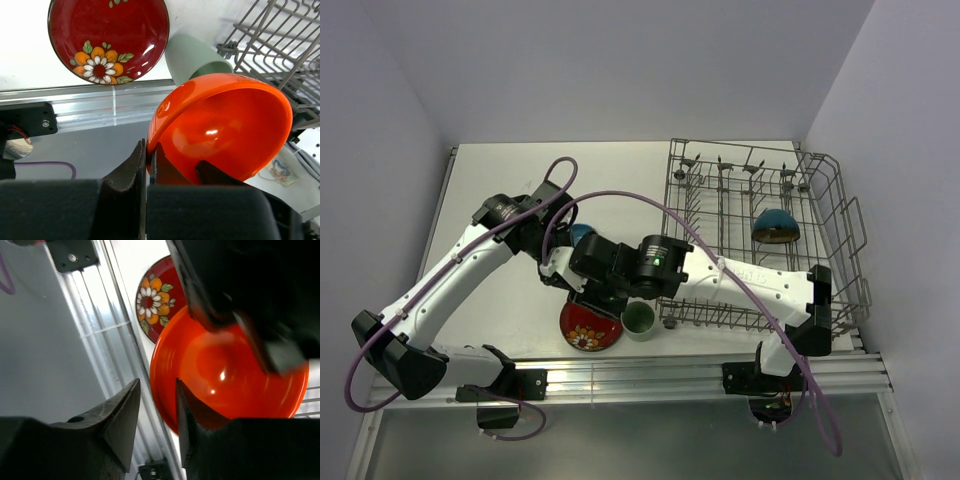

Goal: Load the mixed dishes into the dish rack

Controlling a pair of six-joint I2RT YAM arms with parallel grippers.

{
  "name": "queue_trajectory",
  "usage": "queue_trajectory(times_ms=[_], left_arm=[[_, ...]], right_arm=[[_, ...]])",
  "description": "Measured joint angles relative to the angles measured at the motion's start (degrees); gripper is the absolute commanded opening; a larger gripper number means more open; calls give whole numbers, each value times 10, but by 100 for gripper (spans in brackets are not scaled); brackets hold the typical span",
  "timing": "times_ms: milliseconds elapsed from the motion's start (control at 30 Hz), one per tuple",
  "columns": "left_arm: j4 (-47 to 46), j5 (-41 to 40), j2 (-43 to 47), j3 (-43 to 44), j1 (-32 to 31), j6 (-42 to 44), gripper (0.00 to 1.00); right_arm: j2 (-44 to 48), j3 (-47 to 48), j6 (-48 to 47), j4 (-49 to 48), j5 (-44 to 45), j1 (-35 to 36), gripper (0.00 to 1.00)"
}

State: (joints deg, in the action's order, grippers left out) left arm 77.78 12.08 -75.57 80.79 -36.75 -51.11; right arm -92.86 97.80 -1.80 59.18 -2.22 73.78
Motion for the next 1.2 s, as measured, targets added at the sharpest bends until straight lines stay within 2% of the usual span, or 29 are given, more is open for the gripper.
queue_trajectory(times_ms=[67, 167, 200, 233, 400, 433, 467, 533, 567, 600, 633, 667, 700, 733, 900, 1000, 1100, 1200], left_arm=[[2, 2, 0, 0, 0, 5, 0], [8, 3, 0, 0, -2, 10, 0], [6, 4, 0, -1, -2, 14, 0], [2, 7, 1, -2, -3, 18, 0], [-10, 16, 12, -8, -8, 38, 1], [-11, 16, 12, -8, -8, 39, 6], [-12, 16, 13, -8, -7, 39, 23], [-14, 14, 12, -6, -5, 33, 40], [-12, 14, 12, -3, -2, 26, 53], [-8, 12, 12, 3, 3, 23, 61], [-3, 10, 12, 15, 9, 17, 73], [-2, 7, 11, 27, 18, 15, 74], [-2, 5, 11, 41, 28, 10, 90], [-1, 0, 10, 62, 43, 10, 99], [-5, -41, 11, 150, 125, -5, 99], [-6, -60, 12, 174, 144, -16, 97], [-12, -59, 14, 175, 147, -28, 93], [-53, -43, 26, 153, 148, -42, 91]], right_arm=[[-8, -1, -8, -1, 18, 11, 35], [-8, -11, -18, -8, 50, 26, 21], [-8, -14, -24, -12, 55, 31, 9], [-8, -16, -32, -14, 59, 35, 2], [-9, -19, -54, -22, 73, 56, 0], [-9, -19, -56, -23, 74, 56, 0], [-9, -19, -57, -23, 75, 56, 0], [-9, -21, -54, -24, 83, 56, 0], [-9, -23, -52, -26, 92, 56, 0], [-8, -25, -50, -26, 100, 55, 0], [-8, -26, -48, -26, 106, 53, 0], [-8, -26, -46, -26, 110, 53, 0], [-8, -26, -46, -26, 113, 51, 0], [-7, -26, -44, -26, 116, 51, 0], [2, -26, -37, -27, 118, 46, 0], [10, -18, -23, -36, 98, 30, 0], [38, -14, 12, -78, 61, -23, 0], [88, -14, 62, -145, 25, -109, 0]])
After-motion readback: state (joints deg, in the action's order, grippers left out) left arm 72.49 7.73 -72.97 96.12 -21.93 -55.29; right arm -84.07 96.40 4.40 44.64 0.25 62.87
